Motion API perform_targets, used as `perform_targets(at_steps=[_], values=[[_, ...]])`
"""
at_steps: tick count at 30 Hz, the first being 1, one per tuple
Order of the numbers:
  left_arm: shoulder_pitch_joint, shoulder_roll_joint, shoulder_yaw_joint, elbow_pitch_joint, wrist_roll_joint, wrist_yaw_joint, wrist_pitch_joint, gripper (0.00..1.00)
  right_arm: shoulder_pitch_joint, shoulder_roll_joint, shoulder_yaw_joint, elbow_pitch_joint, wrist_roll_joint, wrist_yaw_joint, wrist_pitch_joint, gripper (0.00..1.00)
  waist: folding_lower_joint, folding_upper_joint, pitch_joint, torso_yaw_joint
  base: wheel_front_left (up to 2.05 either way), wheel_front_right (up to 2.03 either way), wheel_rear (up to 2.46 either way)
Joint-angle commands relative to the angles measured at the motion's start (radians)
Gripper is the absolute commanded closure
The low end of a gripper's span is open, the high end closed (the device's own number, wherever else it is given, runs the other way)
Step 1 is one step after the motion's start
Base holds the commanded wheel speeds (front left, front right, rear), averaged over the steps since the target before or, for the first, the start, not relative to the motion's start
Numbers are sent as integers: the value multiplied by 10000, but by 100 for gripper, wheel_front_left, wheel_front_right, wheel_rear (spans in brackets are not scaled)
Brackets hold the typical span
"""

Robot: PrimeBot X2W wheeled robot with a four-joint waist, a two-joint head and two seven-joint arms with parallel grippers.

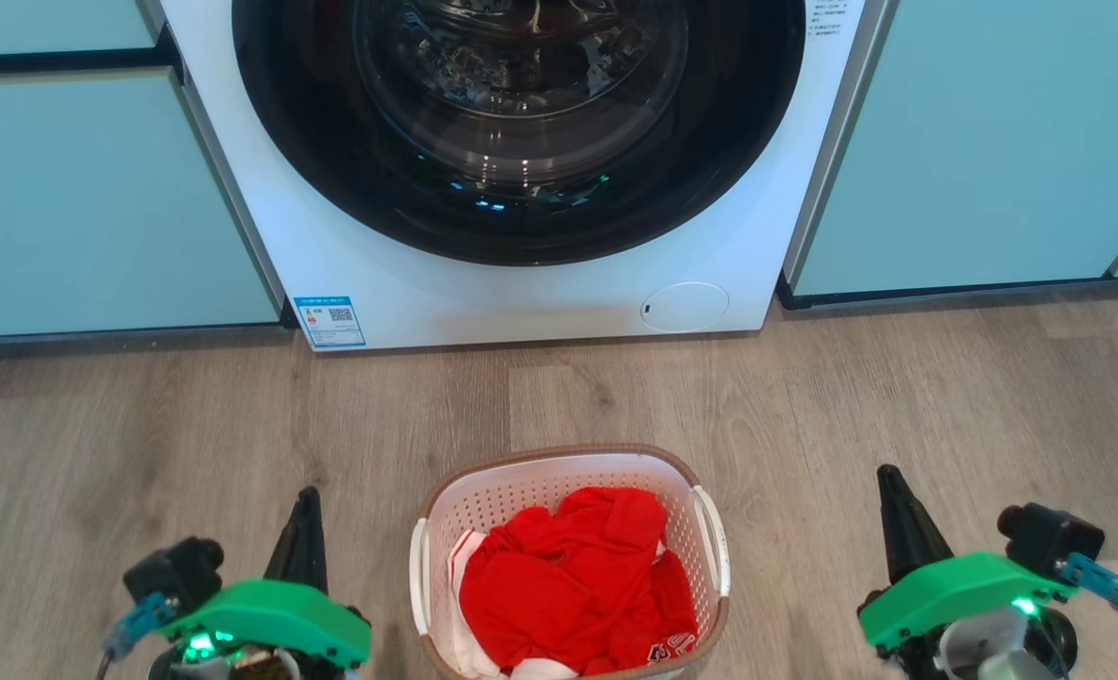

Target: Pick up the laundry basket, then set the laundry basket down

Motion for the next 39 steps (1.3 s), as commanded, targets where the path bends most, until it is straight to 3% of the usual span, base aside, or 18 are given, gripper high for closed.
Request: perform_targets(at_steps=[1, 39], values=[[-571, 87, 296, -275, -337, -93, 74, 100, -611, -127, -68, -273, 367, -5, 87, 100, 0, 2, 7, 2, 0, 0, 0], [-1021, 123, 1235, -166, -4363, -704, 1137, 100, -879, -180, -706, -201, 4517, -11, 1101, 100, 0, 2, 154, 45, 0, 0, 0]])
